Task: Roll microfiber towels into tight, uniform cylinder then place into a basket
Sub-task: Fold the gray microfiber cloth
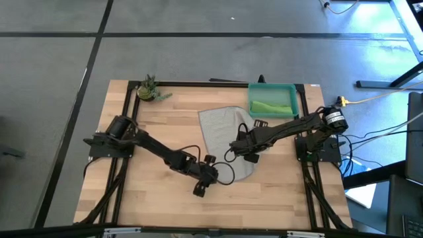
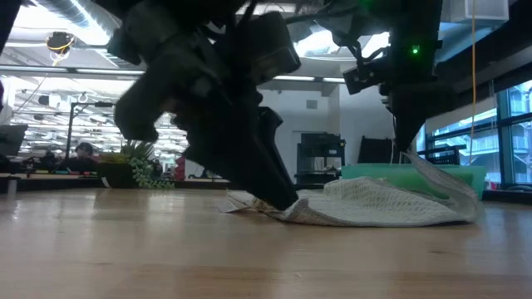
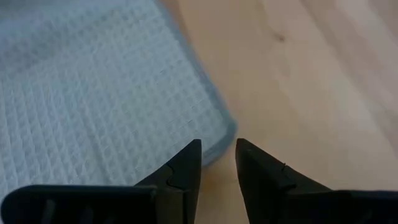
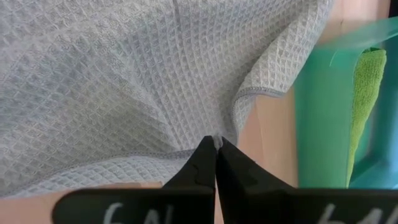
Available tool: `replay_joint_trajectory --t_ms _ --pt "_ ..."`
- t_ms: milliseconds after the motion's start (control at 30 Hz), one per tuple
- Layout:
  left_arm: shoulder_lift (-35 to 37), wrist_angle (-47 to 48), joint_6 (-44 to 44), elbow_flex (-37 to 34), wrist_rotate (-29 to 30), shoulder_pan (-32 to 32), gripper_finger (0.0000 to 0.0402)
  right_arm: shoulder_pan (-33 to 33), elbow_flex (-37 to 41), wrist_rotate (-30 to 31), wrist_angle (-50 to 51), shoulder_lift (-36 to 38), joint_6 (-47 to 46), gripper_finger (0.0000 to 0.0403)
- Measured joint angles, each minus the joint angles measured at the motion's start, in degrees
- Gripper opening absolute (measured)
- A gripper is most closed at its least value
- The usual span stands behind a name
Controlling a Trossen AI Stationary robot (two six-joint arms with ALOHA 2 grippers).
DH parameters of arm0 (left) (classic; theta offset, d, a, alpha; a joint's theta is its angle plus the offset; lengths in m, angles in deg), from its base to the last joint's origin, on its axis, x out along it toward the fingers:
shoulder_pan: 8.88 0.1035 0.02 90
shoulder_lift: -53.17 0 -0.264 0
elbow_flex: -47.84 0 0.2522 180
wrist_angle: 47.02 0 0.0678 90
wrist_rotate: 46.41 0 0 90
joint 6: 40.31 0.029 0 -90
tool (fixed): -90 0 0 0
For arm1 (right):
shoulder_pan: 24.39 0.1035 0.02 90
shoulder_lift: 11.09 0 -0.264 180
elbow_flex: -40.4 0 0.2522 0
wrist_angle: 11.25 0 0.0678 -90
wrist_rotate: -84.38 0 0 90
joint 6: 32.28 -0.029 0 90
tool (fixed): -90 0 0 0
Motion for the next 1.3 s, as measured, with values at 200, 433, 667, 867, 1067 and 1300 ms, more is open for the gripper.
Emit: replay_joint_trajectory --t_ms 200,433,667,867,1067,1300 --pt "-0.98 -1.46 0.80 -0.01 -1.04 0.75 0.0096 0.00 0.00 -0.01 0.00 0.00 -0.15 0.0002" --pt "-0.89 -2.01 2.32 0.00 -4.69 1.40 0.0096 0.00 0.00 0.01 0.00 0.00 -0.17 0.0002" --pt "-1.55 -3.93 6.39 0.00 -5.57 1.01 0.0096 0.00 0.00 0.01 -0.02 0.00 -0.09 0.0002" --pt "-2.19 -4.23 7.37 0.00 -7.01 2.20 0.0096 0.00 0.00 0.03 -0.02 0.00 -0.11 0.0002" --pt "-3.78 -5.20 7.36 0.13 -8.71 2.88 0.0096 0.00 0.00 0.10 0.00 0.00 -0.04 0.0002" --pt "-3.61 -4.72 7.93 0.13 -6.83 2.73 0.0038 0.00 0.00 1.55 0.16 0.00 0.14 0.0002"
